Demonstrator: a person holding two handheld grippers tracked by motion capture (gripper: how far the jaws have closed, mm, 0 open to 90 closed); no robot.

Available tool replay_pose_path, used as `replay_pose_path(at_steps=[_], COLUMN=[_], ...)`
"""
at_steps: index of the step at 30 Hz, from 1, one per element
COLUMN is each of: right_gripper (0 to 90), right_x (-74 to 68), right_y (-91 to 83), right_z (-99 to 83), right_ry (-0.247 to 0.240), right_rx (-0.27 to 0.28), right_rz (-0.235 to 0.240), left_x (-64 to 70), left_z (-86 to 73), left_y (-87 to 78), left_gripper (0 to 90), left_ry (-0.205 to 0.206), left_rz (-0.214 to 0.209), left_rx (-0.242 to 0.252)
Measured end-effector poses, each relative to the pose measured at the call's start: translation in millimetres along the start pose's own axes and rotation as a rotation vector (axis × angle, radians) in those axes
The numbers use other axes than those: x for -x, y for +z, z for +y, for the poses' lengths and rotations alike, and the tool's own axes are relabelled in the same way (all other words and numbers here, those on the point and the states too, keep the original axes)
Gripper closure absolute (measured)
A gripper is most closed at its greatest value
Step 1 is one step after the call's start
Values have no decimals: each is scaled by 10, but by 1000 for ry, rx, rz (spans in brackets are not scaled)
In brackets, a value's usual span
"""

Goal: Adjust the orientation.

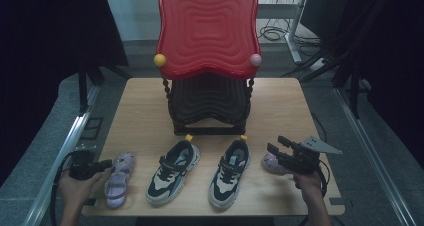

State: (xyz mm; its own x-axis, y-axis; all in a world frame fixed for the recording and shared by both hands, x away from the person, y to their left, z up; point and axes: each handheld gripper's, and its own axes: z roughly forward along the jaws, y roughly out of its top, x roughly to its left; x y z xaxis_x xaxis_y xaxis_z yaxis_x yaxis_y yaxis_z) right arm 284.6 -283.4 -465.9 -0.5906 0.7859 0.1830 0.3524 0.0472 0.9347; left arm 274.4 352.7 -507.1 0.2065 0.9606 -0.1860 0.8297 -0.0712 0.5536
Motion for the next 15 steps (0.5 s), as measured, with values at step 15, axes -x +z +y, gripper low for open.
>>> replay_pose_path(at_steps=[15], right_gripper=[433], right_x=[18], right_y=[6], right_z=[-7], right_ry=[16], right_rx=[4], right_rz=[9], left_x=[105], left_z=[263], left_y=[99], left_gripper=[900], left_ry=[53], left_rz=[-10], left_rx=[-28])
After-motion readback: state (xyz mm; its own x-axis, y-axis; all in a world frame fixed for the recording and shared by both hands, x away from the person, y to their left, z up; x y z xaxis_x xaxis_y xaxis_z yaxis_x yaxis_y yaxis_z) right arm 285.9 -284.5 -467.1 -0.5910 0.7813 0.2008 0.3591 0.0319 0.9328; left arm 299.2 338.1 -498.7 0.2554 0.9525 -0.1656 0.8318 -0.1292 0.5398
